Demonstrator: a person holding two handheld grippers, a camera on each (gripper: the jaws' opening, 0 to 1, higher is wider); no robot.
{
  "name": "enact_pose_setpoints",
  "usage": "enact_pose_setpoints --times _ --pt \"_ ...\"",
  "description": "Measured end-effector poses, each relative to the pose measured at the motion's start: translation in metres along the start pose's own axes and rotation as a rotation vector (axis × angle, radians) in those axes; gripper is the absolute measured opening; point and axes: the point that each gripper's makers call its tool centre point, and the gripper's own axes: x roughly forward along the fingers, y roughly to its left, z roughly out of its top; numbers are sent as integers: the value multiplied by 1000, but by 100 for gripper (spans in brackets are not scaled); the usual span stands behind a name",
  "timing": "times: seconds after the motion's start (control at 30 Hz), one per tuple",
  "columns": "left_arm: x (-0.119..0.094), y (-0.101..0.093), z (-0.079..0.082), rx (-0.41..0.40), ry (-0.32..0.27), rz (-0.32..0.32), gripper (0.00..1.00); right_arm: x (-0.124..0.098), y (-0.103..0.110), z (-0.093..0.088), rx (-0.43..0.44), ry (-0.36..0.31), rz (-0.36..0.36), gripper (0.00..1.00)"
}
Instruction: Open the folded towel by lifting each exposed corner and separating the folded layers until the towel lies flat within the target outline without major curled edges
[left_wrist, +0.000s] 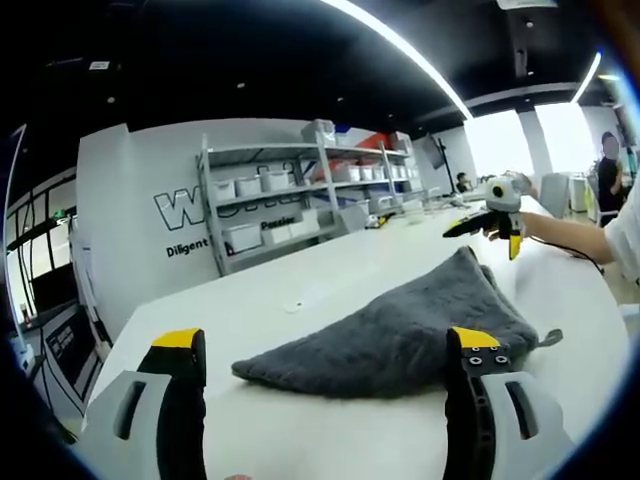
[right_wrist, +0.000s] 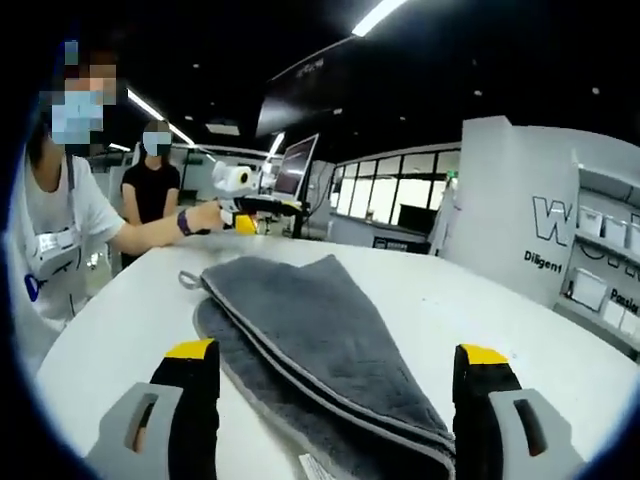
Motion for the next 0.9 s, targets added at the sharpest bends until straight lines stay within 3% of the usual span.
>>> enact_pose_setpoints --times 0.1,0.2,0.37,0.5,0.67,0.77,0.9 --pt "0 0 -1 0 3 1 98 15 7 1 -114 41 -11 92" --pt "1 -1 -3 -2 7 -2 98 34 29 4 -203 61 26 80" --pt "3 -2 -5 2 15 -4 98 62 64 10 -322 73 83 75" --pt "3 -3 -7 2 20 -7 98 76 83 12 -336 51 115 72" --pt "5 -6 -9 10 30 -13 98 91 108 14 -346 30 177 52" --pt "5 -7 -10 13 34 -14 98 96 114 19 -311 -13 182 46" --pt "5 -7 -11 10 37 -14 98 100 116 14 -300 -4 188 35"
